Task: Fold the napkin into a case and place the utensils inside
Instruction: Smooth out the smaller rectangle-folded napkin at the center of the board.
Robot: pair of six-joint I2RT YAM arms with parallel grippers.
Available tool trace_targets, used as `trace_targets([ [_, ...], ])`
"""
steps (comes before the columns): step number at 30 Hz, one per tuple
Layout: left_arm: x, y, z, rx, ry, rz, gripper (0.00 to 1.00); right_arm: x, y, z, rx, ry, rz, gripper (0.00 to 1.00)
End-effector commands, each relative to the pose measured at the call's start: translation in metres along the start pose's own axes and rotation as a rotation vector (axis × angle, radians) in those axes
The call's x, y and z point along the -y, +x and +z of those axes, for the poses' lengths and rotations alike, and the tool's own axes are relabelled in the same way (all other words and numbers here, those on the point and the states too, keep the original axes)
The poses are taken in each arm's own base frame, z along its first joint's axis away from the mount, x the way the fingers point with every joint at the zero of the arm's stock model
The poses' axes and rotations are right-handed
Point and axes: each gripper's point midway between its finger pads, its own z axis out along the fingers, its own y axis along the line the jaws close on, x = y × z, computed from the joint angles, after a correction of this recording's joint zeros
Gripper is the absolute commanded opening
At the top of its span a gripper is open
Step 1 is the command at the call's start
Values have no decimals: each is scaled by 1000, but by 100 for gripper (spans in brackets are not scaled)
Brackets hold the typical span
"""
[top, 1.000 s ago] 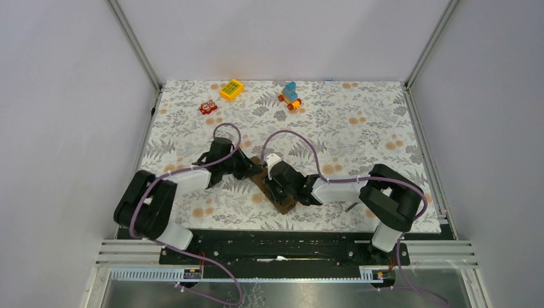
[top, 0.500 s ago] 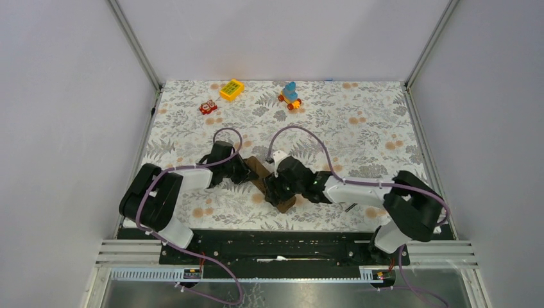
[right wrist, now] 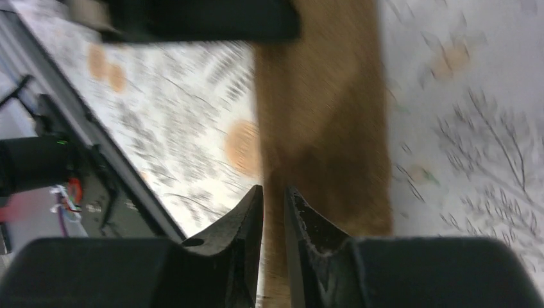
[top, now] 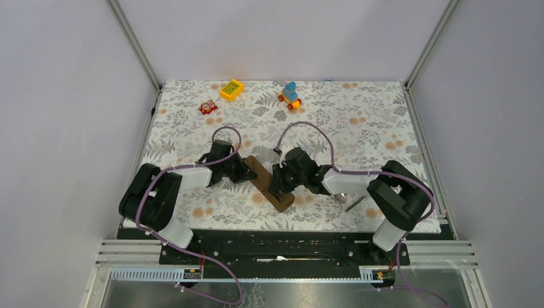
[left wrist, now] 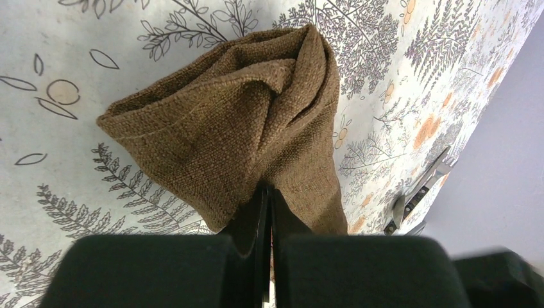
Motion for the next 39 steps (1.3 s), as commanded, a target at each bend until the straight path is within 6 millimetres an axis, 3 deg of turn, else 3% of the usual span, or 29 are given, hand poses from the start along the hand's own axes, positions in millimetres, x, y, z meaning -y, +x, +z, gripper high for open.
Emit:
trace_targets([
  [1,-32,-5,1,29,-127,13,0,20,33,9,-39,-40,91,26],
  [3,-31,-6,2,24,-121,21,0,22,54,11,-100,-65,101,24],
  [6,-25,-11,-1,31,-115,48,0,27,64,4,-107,-51,100,19],
  [9,1,-22,-12,47,-64,114,3,30,55,0,-94,-19,47,17],
  [12,36,-33,-31,64,12,181,18,25,44,1,-105,-20,-2,17],
  [14,57,-42,-45,89,44,215,27,18,34,0,-102,-37,-25,26],
  [17,71,-58,-64,145,34,233,30,3,10,-7,-57,-61,-84,39],
  [20,65,-74,-83,211,0,211,31,-9,-13,-16,-3,-79,-170,55],
  [23,62,-81,-89,236,16,202,34,-13,-28,-17,10,-71,-229,59],
  [25,66,-75,-81,184,54,206,32,-14,-32,-14,7,-67,-236,59],
  [27,67,-68,-68,113,72,204,23,-13,-35,-8,3,-62,-227,55],
  [34,36,-68,-24,83,-86,192,3,-14,-33,4,-1,-66,-199,47],
  [39,27,-71,-30,155,-97,184,10,-9,-27,7,-17,-55,-203,46],
])
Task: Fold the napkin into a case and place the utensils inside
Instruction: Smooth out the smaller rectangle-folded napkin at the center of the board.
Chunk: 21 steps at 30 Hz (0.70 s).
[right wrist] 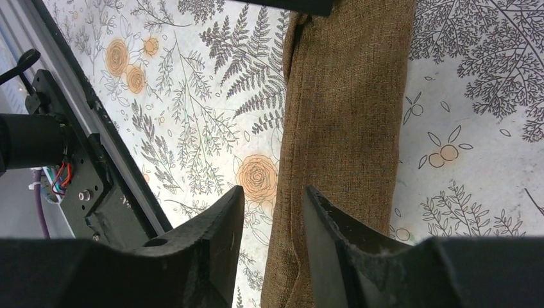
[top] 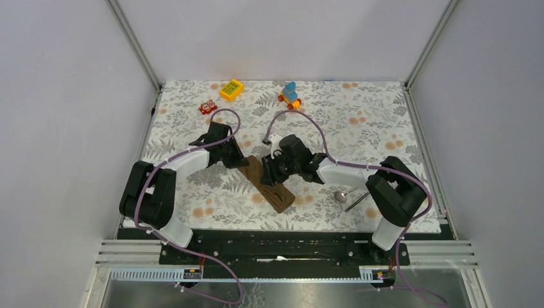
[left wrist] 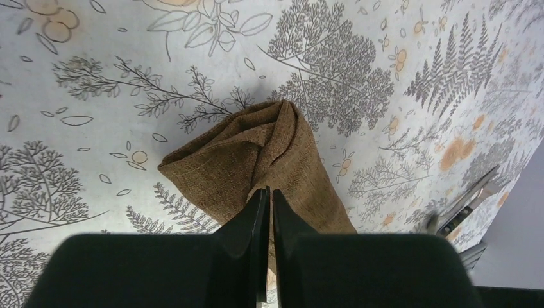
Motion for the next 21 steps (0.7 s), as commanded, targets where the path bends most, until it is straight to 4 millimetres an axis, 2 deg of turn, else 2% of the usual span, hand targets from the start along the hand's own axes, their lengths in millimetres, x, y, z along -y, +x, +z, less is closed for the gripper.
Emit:
trace_targets([
  [1,8,-25,-14,143,18,20,10,-2,-2,4,3,6,-24,45],
  [3,6,-25,-18,157,13,23,11,-1,-8,7,22,13,-9,41],
  [5,5,-25,-24,176,13,25,17,0,-20,12,51,12,58,30],
  [8,-4,-27,-31,206,-33,29,25,-1,-41,23,114,-48,252,15],
  [11,-14,-30,-32,215,-88,38,23,-7,-56,37,152,-124,360,6],
  [13,-19,-32,-29,209,-123,42,19,-3,-58,50,147,-124,401,0],
  [15,-23,-33,-25,203,-148,46,14,3,-59,59,145,-110,415,0],
  [21,-23,-32,-11,178,-138,46,13,23,-57,73,151,-56,422,0],
])
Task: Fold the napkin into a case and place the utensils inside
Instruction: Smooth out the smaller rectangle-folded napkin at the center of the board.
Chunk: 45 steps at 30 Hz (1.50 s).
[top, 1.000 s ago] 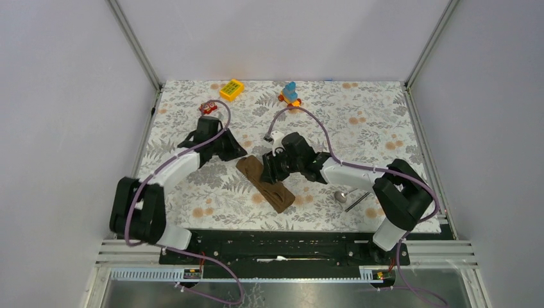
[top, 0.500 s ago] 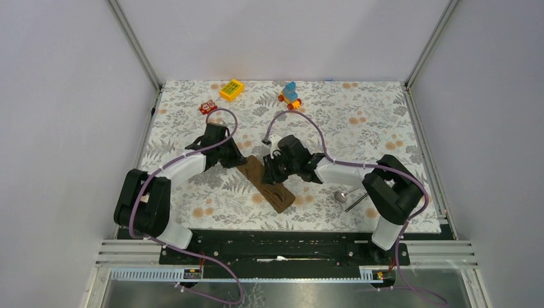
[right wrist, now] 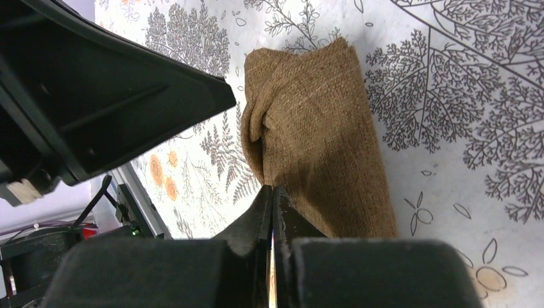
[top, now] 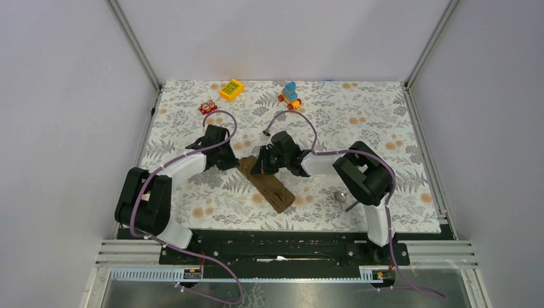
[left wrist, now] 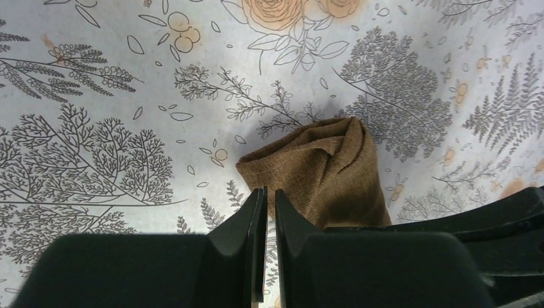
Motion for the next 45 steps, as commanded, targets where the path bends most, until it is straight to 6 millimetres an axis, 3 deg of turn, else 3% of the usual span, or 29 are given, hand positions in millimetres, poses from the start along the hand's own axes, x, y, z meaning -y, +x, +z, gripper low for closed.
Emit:
trace_targets([
  [1,10,-18,6,42,18,17,13,-11,-32,8,81,-38,11,0],
  [16,27,-3,17,6,63,57,13,10,-32,44,54,-48,53,0],
  [23,35,0,24,-3,78,73,13,16,-26,44,49,-40,73,0],
  [28,36,3,26,-13,79,76,13,9,-29,32,48,-26,45,0],
  [36,45,-12,-16,63,112,79,13,-22,-44,-10,45,-24,-61,4],
  [40,46,-9,-12,43,116,79,13,-24,-46,-30,55,2,-98,16],
  [45,46,-8,1,26,113,79,13,-21,-38,-50,42,33,-147,22],
])
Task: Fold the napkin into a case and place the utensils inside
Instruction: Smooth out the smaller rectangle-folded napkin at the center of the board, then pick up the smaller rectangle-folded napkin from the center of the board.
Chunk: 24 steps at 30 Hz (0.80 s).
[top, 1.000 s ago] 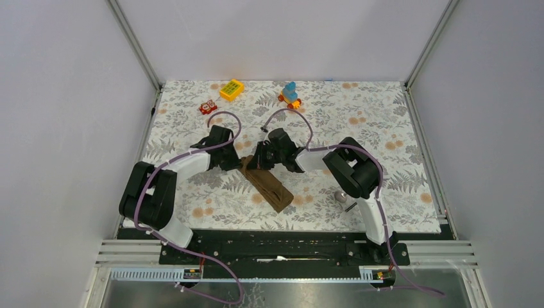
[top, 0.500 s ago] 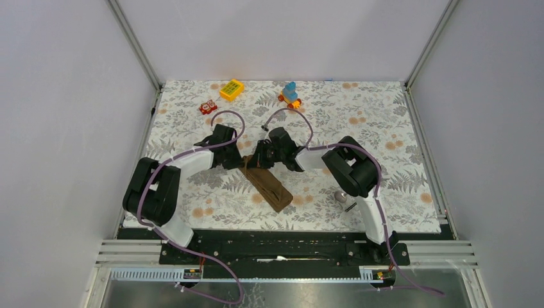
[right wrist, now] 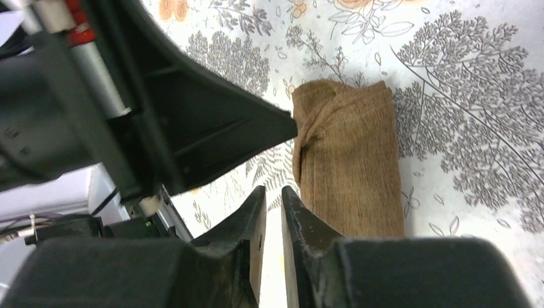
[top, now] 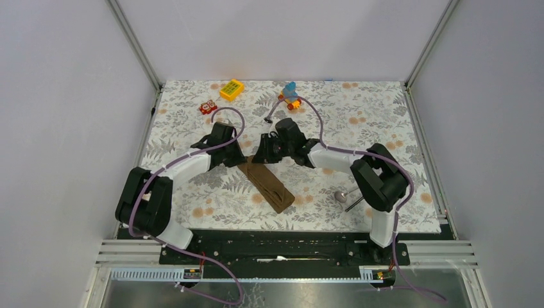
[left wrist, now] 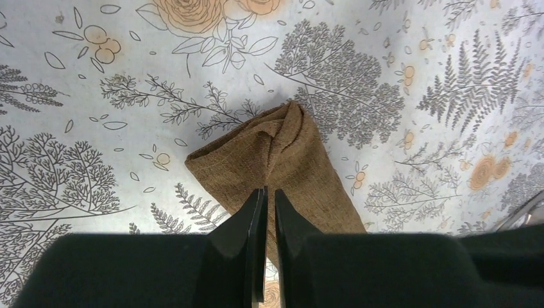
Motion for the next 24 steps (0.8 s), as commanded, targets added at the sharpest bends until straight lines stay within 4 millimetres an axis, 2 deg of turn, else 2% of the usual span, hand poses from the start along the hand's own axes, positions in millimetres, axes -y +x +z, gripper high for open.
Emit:
trace_targets([
  [1,13,-10,9,12,40,7,13,3,5,-26,-11,36,-77,25],
  [5,9,0,29,-33,38,3,13,13,27,-38,-69,58,-136,41],
  [8,4,11,42,-70,38,0,13,21,47,-43,-121,106,-248,52],
  [11,4,16,41,-77,57,2,13,23,69,-46,-170,175,-403,61],
  [15,10,4,20,-36,62,3,13,22,83,-43,-178,306,-610,68],
  [17,14,-5,5,-15,75,-2,13,27,76,-45,-130,412,-686,71],
  [20,16,-18,-20,23,90,-18,13,22,72,-44,-89,457,-753,76],
  [24,2,-30,-45,57,75,-63,13,27,74,-36,-102,505,-808,78],
])
